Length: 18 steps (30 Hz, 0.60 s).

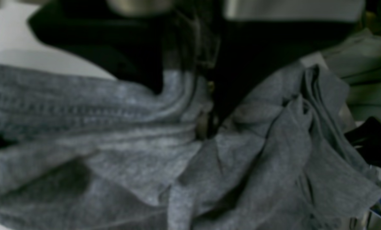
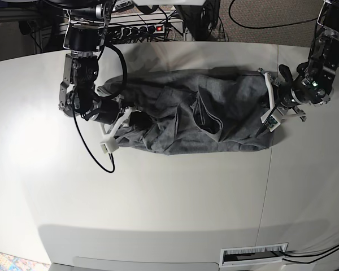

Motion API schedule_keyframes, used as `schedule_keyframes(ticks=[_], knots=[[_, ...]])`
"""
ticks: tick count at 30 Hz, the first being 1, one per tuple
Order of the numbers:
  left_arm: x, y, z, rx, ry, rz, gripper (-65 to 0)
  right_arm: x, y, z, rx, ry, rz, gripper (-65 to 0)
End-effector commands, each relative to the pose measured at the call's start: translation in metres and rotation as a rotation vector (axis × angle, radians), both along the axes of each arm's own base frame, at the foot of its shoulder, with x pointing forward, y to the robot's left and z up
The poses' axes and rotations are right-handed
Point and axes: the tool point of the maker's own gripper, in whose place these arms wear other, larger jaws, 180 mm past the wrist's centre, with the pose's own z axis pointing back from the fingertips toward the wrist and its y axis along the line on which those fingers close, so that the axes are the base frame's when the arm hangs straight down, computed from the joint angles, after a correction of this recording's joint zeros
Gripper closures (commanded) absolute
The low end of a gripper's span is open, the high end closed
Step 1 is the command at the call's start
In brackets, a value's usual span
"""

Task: Fold the T-shirt properly
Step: 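Grasp the folded shirt's edges with both grippers, then lift the shirt with the right gripper and fold it toward the left gripper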

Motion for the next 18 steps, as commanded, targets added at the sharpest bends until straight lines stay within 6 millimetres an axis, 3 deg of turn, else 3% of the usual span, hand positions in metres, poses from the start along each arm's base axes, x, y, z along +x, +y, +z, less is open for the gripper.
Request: schedule_keyframes(ticks=[1,8,14,18], knots=[[0.003,0.002,0.006,-0.001,-0.017,-0.007,0.0,0.009,-0.003,0.009,-0.007,-0.020,0.000,0.0],[-0.008,-0.013,0.002,-0.070,-0.001,-0.014,0.0,0.021,-0.014,0.041,0.034,-0.096,-0.018,0.0],[-0.010,-0.044,0.001,-0.151,-0.002,-0.030,0.0,0.027,-0.037,0.066,-0.040,-0.179,-0.002,0.0],[-0.009,-0.061,0.001,-0.198,-0.003,-0.023,0.0,0.025,-0.028,0.083,0.032,-0.237,0.046,0.0]])
